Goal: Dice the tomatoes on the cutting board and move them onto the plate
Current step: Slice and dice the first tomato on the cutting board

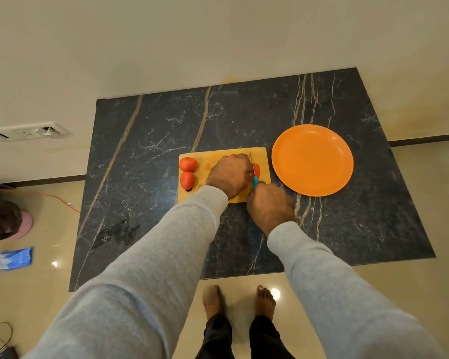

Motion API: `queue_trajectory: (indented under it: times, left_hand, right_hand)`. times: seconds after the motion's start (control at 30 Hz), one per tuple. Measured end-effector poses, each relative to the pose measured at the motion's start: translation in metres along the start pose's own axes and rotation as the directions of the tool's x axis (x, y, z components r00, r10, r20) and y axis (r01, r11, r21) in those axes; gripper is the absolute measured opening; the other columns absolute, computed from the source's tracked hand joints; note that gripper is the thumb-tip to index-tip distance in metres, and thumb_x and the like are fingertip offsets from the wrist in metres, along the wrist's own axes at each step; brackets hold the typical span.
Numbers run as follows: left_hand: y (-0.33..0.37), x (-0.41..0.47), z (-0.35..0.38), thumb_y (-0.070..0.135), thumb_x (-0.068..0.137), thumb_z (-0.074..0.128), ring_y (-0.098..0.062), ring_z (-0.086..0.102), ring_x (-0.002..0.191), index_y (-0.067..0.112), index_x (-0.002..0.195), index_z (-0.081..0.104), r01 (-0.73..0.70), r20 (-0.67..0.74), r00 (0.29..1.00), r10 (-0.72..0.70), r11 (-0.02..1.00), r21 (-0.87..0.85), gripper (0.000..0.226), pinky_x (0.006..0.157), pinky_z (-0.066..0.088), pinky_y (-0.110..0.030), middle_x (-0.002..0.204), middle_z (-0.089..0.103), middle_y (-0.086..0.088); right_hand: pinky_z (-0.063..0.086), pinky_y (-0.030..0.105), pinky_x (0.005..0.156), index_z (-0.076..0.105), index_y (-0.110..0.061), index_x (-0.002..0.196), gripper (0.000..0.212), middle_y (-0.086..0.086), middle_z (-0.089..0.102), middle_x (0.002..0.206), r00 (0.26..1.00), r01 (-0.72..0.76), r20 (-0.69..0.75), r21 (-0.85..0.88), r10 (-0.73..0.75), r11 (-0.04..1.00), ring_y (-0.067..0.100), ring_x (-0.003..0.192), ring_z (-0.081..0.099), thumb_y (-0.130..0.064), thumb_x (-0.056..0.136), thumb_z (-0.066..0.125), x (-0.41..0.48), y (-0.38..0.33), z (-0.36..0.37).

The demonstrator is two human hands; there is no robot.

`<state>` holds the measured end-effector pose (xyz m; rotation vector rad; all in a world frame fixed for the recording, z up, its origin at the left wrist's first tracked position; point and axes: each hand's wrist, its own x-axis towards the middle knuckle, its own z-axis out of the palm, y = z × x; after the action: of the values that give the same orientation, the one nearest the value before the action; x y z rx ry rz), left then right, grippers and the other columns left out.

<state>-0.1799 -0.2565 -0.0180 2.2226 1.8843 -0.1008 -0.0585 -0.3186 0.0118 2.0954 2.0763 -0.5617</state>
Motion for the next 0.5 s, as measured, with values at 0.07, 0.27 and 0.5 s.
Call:
queue_trajectory:
  times: [0.07,0.27,0.5]
  left_hand:
    - [0.001,-0.001,0.002,0.035,0.107,0.056,-0.026,0.067,0.109,0.02,0.132,0.07,-0.014,-0.006,1.0,0.014,1.0,0.022,0.032,0.099,0.058,-0.041,0.126,0.069,-0.004]
    - [0.0,-0.002,0.001,0.032,0.108,0.053,-0.028,0.066,0.11,0.02,0.132,0.071,-0.022,0.0,1.0,0.022,1.0,0.019,0.032,0.099,0.058,-0.044,0.126,0.068,-0.005]
    - [-0.001,-0.005,0.003,0.031,0.108,0.054,-0.026,0.066,0.111,0.02,0.134,0.07,-0.031,-0.039,0.999,0.032,0.999,0.028,0.032,0.101,0.057,-0.042,0.126,0.069,-0.004]
  right_hand:
    - [0.053,0.035,0.072,0.062,-0.011,0.118,0.03,0.009,0.067,0.101,1.0,-0.005,0.011,-0.017,0.005,1.0,0.028,0.092,0.068,-0.034,0.103,0.05,-0.007,0.002,0.004]
    - [0.052,0.032,0.07,0.06,-0.012,0.121,0.035,0.005,0.068,0.102,0.999,0.017,0.042,-0.051,-0.015,0.999,0.023,0.088,0.068,-0.04,0.105,0.046,-0.035,0.014,0.024]
    - [0.052,0.031,0.065,0.06,-0.014,0.121,0.045,0.004,0.067,0.093,0.998,-0.005,-0.054,0.067,0.009,0.998,0.022,0.082,0.066,-0.051,0.104,0.039,-0.053,0.023,0.019]
